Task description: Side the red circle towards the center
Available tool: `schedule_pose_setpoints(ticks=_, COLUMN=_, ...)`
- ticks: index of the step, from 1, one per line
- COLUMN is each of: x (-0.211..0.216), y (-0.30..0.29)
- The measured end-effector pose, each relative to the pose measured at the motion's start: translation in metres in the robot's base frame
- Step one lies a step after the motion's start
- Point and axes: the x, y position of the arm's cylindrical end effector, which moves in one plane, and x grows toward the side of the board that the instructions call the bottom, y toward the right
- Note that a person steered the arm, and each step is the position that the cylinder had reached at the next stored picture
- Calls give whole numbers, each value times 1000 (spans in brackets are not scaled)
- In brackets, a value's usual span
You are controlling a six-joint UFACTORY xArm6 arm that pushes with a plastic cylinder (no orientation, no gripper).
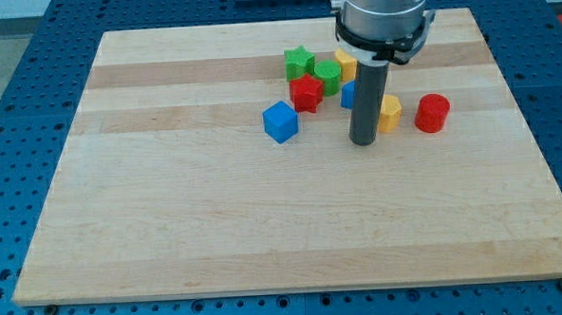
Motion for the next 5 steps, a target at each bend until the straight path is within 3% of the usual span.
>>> schedule_pose_setpoints(ticks=2, x=20, y=39)
schedule_pose_setpoints(ticks=5, x=9, y=156)
